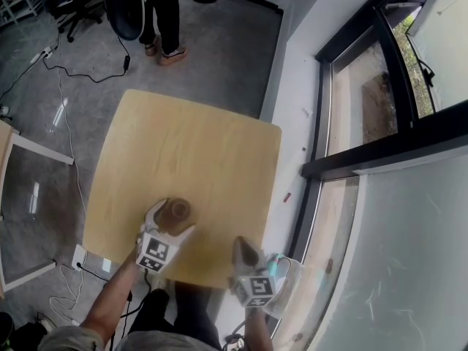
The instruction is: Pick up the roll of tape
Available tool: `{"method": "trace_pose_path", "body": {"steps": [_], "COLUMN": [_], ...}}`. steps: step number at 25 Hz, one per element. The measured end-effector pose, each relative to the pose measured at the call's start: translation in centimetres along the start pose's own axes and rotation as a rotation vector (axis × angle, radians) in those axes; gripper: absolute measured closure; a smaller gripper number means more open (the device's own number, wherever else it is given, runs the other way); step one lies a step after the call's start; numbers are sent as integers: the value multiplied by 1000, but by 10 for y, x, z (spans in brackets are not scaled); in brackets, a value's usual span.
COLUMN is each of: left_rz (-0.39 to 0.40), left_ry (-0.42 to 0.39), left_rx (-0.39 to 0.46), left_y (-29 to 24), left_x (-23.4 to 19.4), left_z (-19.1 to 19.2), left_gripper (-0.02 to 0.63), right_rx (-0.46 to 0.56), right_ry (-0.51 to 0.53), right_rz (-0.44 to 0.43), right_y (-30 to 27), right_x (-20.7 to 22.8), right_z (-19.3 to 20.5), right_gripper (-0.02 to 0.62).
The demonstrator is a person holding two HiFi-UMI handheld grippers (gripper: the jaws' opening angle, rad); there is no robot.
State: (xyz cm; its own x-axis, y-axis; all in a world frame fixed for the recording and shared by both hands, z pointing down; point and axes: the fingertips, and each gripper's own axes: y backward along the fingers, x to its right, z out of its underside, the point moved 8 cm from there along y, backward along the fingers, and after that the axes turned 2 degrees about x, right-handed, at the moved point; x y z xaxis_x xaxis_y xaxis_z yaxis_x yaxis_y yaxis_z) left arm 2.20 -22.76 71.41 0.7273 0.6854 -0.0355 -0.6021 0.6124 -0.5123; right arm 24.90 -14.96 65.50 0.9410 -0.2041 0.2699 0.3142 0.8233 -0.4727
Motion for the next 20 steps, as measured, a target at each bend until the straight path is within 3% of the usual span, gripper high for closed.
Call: {"method": "trace_pose_path", "body": {"steps": [11, 20], "left_rz": [-3, -27], "left_ry": [5, -43], "left_rx": [-70, -75], "left_y": [-14, -20], "left_x": [-6, -9], "left_z": [5, 5], "left_gripper": [186, 187], "right_rx": [-42, -55], "right_ry": [-20, -31], "right_rz": [-5, 11], "right_y": [-4, -5], "right_x": [11, 12], "right_z": [6, 9], "right_gripper": [581, 581]}}
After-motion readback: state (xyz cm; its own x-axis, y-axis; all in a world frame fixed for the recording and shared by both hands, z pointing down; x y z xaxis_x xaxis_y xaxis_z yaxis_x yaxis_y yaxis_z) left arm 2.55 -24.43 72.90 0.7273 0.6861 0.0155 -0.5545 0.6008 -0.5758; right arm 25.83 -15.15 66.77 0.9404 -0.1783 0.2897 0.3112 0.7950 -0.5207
